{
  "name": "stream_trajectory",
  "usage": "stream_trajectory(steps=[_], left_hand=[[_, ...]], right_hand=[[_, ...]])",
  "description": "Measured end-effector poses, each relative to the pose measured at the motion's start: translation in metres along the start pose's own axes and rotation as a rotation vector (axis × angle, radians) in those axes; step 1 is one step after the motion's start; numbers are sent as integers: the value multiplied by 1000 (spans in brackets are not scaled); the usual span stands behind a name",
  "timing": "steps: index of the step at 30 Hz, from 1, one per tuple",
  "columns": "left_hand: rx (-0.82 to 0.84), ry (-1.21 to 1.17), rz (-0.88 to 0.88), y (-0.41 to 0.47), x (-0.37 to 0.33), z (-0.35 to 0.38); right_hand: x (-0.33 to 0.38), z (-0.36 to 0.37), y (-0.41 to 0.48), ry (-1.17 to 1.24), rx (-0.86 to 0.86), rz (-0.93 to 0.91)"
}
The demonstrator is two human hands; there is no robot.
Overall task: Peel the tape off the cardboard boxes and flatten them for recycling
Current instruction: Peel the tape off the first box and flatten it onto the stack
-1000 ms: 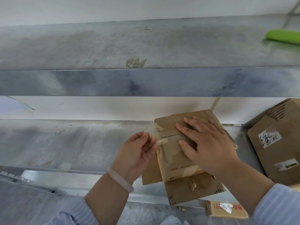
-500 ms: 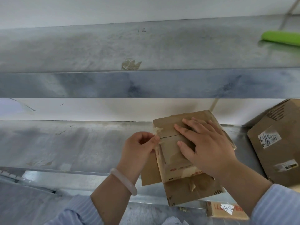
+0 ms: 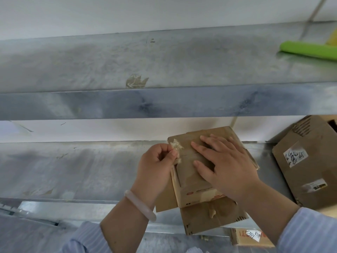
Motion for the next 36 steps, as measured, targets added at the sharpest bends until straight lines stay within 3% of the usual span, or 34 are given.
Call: stream_trajectory(steps=[6,15,21,28,36], left_hand=[[-11,68,12,5,-6,-1],[75,-36,-175,20,-10,-9],[135,-42,-119,15,-17,-3],[229,-32,-108,13,-12,-3],[110,84,4,8,-3,-3]], right_hand=[[2,0,2,-8,36,-8],[16,-4,10,79,82,28],[30,-4,17,319,-100,94],[28,-3,34,432,-101,98],[27,0,31,485,-175,159]])
Point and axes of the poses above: each hand's wrist, its own y-axis towards the middle knuckle, its own z-axis out of the palm, x = y × z, the point moved 3 cm from there along y, towards the middle knuckle, and after that the axes turned 1 degree about -x, right-handed, at the moved point
